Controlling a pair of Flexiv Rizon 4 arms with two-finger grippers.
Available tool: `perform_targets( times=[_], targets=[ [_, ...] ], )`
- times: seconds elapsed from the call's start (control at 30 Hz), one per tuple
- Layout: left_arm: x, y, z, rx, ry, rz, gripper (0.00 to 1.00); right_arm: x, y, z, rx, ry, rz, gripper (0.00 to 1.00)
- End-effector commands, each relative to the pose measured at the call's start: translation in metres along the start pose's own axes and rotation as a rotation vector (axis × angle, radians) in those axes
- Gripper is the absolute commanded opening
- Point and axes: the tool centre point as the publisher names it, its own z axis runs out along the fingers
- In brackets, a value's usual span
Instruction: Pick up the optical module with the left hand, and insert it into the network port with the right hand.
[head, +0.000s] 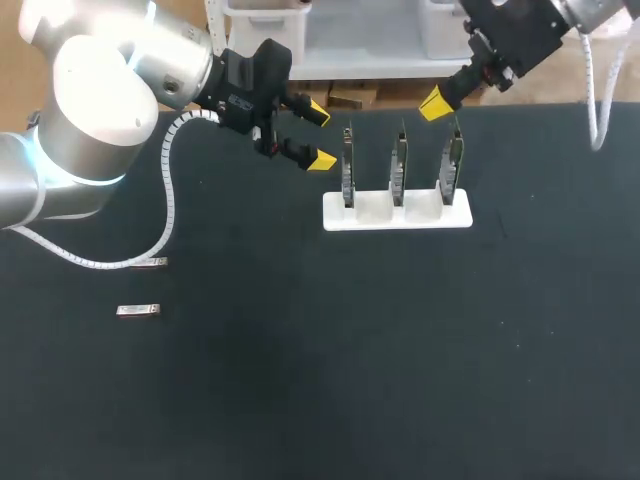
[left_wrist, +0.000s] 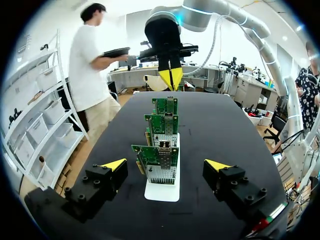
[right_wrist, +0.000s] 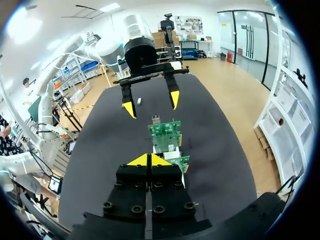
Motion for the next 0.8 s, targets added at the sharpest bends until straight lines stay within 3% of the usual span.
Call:
perform_targets(
  times=[0.03, 0.8],
  targets=[
    [0.0001, 0.0005, 0.0004, 0.000, 0.001, 0.001, 1.00, 0.0035, 0.0068, 0.0022, 0.088, 0.002, -0.003, 0.00],
    [0.0001, 0.0005, 0.0004, 0.000, 0.001, 0.001, 1.00, 0.0129, 0.0018, 0.0036, 0.083, -0.012, 0.011, 0.00]
  ],
)
